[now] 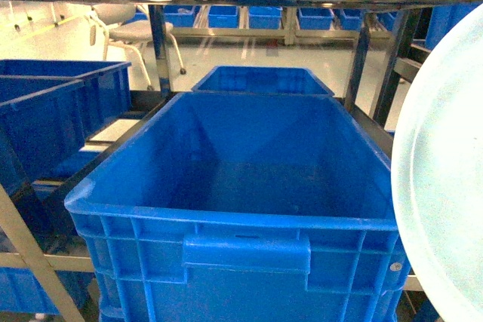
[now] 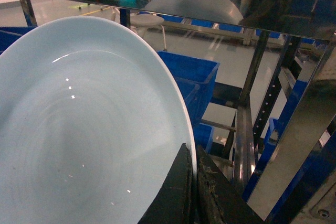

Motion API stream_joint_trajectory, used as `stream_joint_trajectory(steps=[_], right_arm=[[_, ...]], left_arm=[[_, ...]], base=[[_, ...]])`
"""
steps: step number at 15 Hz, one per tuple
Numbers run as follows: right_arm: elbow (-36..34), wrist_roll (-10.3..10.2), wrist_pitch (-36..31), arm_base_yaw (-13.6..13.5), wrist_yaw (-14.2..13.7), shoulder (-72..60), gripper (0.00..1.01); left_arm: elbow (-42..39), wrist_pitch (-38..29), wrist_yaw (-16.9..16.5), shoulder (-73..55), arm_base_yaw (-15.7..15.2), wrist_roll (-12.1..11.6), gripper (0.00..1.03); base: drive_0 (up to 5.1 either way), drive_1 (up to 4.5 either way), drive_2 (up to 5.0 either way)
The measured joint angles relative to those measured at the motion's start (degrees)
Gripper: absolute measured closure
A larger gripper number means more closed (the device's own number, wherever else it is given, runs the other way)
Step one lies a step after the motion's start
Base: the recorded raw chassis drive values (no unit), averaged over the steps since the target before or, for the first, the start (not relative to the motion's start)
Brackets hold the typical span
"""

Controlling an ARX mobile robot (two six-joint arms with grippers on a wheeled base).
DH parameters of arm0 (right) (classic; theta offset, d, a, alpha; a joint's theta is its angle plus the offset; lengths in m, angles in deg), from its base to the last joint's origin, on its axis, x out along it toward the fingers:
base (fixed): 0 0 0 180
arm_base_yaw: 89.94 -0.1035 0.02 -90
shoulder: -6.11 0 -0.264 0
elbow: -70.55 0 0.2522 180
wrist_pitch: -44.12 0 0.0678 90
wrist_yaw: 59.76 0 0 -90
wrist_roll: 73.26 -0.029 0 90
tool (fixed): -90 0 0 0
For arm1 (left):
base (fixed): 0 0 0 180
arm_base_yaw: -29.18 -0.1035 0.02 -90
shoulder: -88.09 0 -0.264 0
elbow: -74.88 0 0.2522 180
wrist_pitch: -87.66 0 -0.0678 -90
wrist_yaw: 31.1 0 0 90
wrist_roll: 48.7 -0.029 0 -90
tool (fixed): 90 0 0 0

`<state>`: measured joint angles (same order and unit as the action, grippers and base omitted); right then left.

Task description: Place blue tray on left shelf second layer neatly

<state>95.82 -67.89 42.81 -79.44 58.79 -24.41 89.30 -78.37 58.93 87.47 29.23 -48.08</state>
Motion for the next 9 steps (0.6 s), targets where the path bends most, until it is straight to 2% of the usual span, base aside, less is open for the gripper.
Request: stream_joint_trajectory(steps=[9], right_arm=[[0.0,0.0,0.0,0.0,0.0,0.0,0.99]], left_arm=[[0.0,0.0,0.0,0.0,0.0,0.0,0.05]], base=[[0.0,0.0,0.0]])
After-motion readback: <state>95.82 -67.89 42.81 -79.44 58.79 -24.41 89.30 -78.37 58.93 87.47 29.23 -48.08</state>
